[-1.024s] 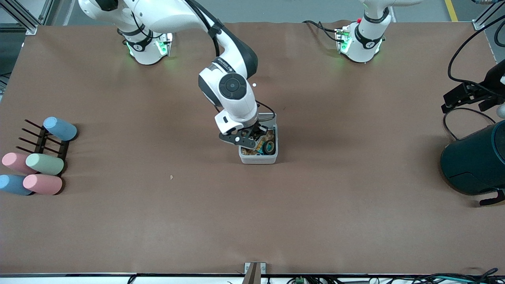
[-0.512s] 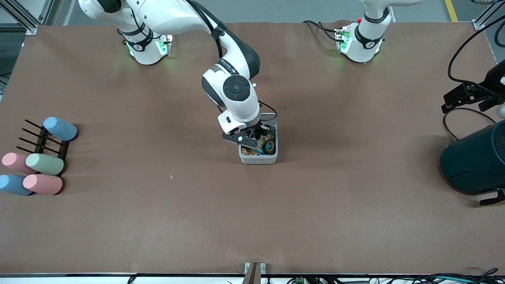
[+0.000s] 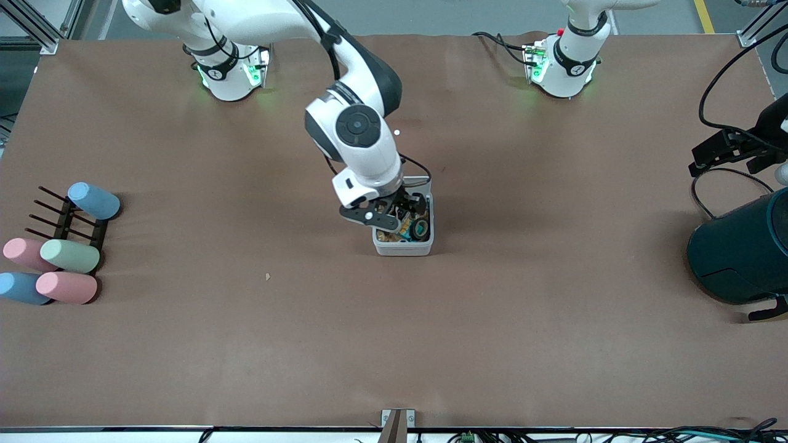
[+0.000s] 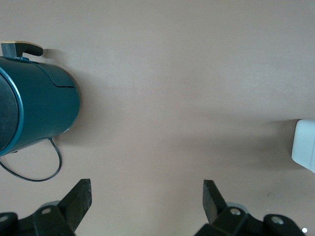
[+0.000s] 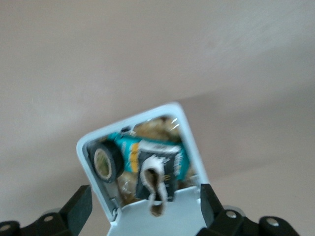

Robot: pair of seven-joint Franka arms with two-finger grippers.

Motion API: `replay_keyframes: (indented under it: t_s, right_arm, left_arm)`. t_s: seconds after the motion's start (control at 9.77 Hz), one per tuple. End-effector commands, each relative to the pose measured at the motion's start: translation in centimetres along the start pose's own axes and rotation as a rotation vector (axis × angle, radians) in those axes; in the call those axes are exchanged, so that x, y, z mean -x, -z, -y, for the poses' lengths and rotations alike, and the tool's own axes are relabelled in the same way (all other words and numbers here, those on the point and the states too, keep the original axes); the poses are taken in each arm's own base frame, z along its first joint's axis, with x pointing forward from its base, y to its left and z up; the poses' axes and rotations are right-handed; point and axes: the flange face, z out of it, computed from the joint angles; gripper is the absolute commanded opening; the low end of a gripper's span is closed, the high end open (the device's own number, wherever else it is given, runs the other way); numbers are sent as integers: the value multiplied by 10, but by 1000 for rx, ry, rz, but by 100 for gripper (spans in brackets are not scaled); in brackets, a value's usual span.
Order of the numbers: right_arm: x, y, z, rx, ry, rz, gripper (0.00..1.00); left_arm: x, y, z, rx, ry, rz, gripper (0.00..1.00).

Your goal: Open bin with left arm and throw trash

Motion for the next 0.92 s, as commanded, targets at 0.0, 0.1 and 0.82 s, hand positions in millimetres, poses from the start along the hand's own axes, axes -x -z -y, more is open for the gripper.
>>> replay_keyframes:
  t_s: [0.0, 0.1, 0.82]
  right_arm:
    - [-48, 95, -67, 21, -13, 7, 98]
    - [-79, 136, -115, 48, -6, 27, 98]
    - [-150, 279, -351, 95, 333, 141, 99]
  left_arm:
    - [1, 5, 0, 15, 2, 5, 100]
    - [1, 5, 0, 15, 4, 7, 100]
    - [1, 5, 0, 15, 4, 7, 100]
